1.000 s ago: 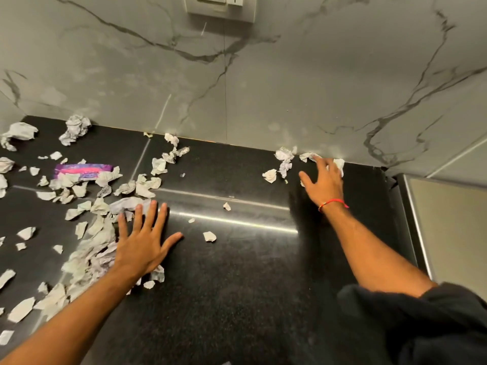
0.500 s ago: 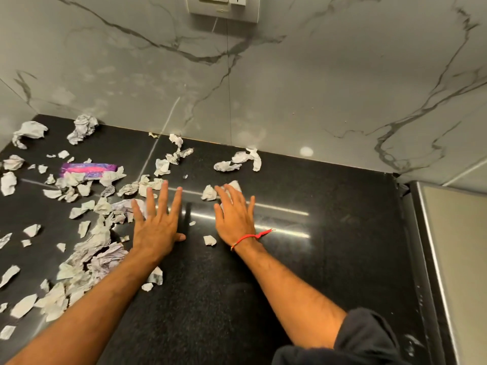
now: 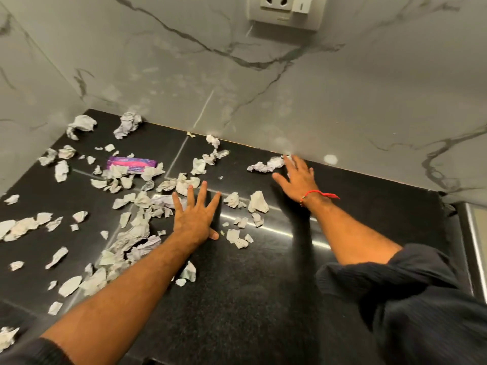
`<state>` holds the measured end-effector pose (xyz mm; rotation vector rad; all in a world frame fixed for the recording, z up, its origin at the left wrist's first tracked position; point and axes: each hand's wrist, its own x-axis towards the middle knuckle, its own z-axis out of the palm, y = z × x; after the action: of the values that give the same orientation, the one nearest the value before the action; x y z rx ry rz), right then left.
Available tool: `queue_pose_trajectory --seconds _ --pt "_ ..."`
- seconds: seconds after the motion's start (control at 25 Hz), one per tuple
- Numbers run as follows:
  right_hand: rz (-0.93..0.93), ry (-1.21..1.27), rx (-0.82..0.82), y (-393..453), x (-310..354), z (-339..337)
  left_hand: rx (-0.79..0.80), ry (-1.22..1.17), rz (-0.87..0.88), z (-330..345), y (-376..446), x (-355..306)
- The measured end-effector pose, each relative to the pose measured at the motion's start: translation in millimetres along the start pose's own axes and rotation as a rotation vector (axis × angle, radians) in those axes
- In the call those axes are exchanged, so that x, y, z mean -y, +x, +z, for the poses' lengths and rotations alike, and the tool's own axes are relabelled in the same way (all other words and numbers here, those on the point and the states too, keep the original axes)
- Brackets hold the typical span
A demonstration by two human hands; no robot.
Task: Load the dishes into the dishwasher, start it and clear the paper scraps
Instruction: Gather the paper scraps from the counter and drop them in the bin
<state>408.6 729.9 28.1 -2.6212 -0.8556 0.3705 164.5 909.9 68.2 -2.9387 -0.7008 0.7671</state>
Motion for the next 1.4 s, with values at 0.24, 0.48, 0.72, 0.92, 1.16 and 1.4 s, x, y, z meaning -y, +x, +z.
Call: queue_pose_trajectory --seconds 0.24,0.48,0.72,0.92,1.16,1.4 --pt "-0.219 0.117 0.329 -55 148 72 -0.116 -0.082 -0.182 12 -26 4" --pt "-0.158 0.363 -0.123 -99 87 43 -0.468 -0.487 -0.362 91 -152 35" --pt "-0.122 0.001 0.169 -147 114 75 -0.296 -0.613 -0.505 166 -237 39" --pt "-0.340 0.262 0.393 -202 232 131 -0.298 -0.603 -0.506 165 -257 41" --pt "-0.303 0.123 0.057 -208 203 99 -0.373 -0.701 -0.545 188 -286 78" --pt "-0.258 0.135 0.319 -246 235 132 -0.419 -0.709 -0.207 173 -265 89"
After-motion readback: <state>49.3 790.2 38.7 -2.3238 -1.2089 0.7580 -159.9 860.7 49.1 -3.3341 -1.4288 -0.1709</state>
